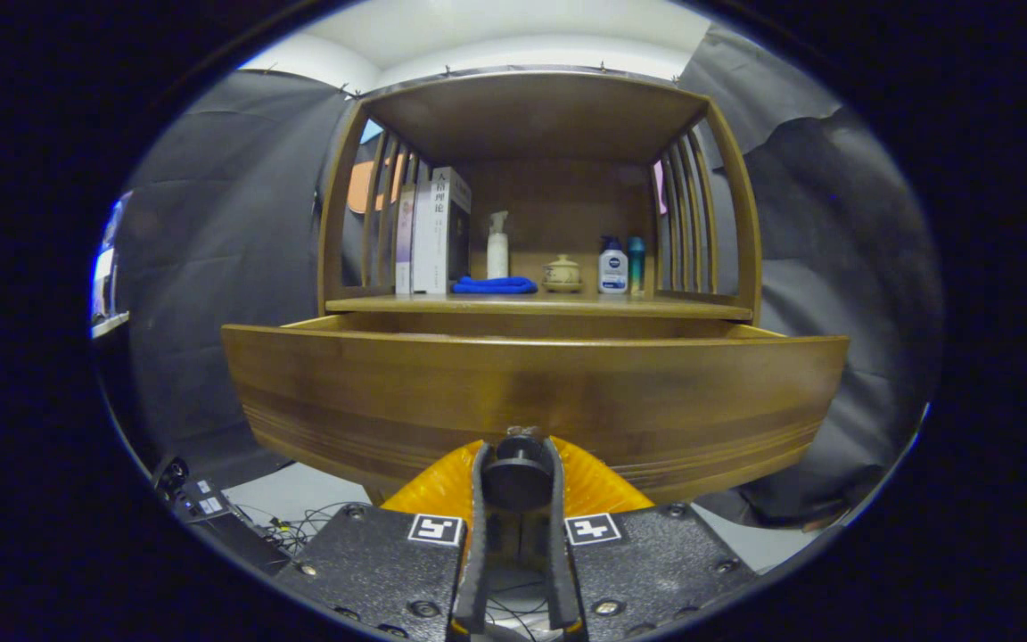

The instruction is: Pull open the drawer, take out the items inside it, and place them on the countertop above the cabinet.

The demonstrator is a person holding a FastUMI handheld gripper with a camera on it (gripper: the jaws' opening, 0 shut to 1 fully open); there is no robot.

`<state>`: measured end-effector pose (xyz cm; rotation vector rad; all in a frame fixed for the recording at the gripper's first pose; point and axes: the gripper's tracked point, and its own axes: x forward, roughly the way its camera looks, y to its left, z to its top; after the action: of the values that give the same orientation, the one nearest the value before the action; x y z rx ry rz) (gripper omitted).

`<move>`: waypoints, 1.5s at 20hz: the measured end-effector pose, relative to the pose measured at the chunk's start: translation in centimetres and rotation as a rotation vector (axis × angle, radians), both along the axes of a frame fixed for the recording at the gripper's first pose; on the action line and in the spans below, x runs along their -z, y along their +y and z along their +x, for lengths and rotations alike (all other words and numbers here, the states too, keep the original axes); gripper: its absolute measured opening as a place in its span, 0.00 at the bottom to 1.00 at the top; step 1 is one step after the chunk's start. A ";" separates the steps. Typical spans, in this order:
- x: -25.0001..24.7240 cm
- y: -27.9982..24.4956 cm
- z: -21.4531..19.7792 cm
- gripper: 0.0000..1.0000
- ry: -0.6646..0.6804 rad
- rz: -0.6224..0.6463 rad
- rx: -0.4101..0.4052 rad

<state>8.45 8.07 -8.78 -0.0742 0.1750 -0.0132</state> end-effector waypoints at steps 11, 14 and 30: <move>-0.8 -0.7 -1.6 0.60 -0.047 -0.027 0.000; -5.8 -1.3 -3.4 0.92 -0.189 -0.066 0.005; -6.8 1.2 9.5 0.89 0.586 -0.007 -0.067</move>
<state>17.94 9.31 -1.97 -0.0893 0.7579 0.0758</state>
